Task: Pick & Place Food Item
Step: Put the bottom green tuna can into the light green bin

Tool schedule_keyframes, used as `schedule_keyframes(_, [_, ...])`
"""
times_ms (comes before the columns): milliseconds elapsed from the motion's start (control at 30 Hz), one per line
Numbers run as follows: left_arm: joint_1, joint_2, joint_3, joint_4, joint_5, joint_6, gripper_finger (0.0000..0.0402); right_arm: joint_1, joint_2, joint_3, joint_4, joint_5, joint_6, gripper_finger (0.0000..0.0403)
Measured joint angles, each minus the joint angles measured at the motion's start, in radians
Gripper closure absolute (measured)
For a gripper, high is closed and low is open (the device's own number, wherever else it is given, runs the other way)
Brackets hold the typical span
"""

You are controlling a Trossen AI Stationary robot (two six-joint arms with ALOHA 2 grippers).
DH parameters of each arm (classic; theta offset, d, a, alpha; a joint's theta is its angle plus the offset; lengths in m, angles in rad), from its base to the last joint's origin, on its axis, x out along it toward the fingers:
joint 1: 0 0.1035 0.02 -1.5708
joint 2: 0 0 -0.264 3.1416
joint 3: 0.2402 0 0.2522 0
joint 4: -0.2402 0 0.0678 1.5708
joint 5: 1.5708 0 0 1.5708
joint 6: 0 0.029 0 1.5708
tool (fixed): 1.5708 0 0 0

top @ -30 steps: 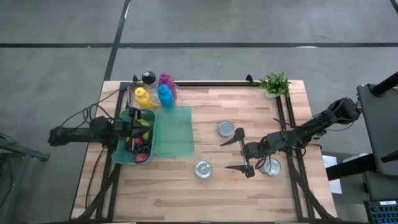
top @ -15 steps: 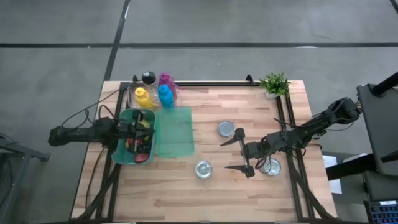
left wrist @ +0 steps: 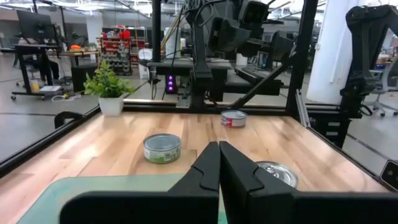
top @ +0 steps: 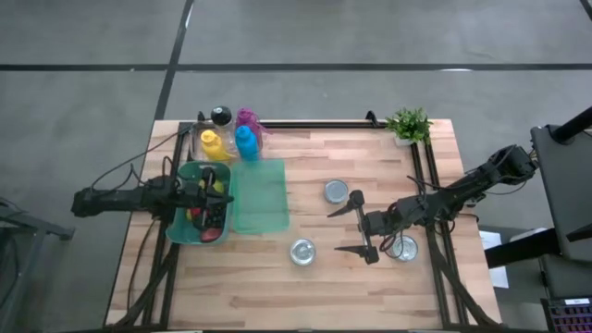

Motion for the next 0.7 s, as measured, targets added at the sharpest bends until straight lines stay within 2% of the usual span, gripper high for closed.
schedule_keyframes(533, [0.0, 0.0, -0.001, 0.0, 0.0, 0.001, 0.0399, 0.0, 0.0, 0.0, 0.0, 0.0, 0.0, 0.0003])
schedule_keyframes(700, [0.0, 0.0, -0.001, 0.0, 0.0, 0.001, 0.0399, 0.0, -0.005, 0.0, 0.002, 0.05, -0.018, 0.0003])
